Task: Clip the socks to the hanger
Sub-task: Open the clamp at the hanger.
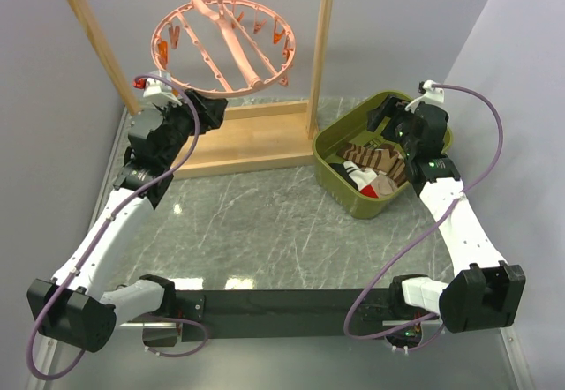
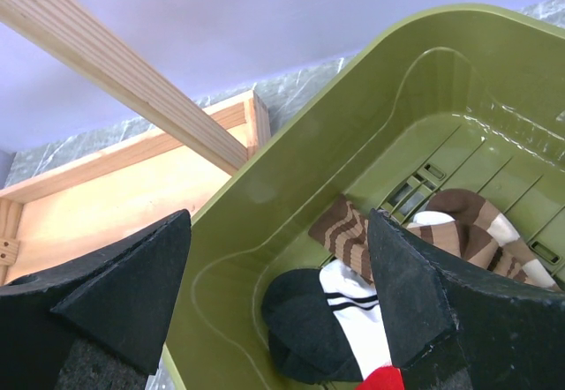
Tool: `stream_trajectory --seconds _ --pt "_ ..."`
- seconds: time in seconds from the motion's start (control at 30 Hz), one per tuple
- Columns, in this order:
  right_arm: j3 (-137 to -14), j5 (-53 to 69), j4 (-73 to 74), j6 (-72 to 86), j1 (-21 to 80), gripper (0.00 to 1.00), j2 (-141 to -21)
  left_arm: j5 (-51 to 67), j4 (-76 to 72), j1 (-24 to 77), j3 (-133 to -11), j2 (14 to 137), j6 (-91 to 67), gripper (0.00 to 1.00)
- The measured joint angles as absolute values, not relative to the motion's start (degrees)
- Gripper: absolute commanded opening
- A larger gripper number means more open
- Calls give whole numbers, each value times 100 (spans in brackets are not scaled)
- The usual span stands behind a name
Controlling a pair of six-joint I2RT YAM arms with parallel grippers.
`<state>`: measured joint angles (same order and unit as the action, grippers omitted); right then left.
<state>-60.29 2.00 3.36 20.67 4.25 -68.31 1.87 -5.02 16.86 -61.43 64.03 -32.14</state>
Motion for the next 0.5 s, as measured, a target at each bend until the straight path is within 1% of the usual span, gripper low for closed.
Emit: stream_trajectory --seconds 0.13,0.27,0.37,0.47,0.5 --pt "-6029 202 336 2069 425 87 -6831 161 -572 1699 -6141 6403 -3212 75" --pt "-6029 202 336 2071 425 87 -6831 139 -679 1743 -6134 6403 -3218 72" --pt "-6029 202 336 2071 425 87 -6831 117 -788 1793 -6130 6412 -3221 66" --pt "-6027 200 338 2071 425 87 -6831 113 -904 1857 -6130 6464 -3223 56" --pt "-6027 200 338 2071 425 87 -6831 113 -917 1872 -6130 6479 -3223 49"
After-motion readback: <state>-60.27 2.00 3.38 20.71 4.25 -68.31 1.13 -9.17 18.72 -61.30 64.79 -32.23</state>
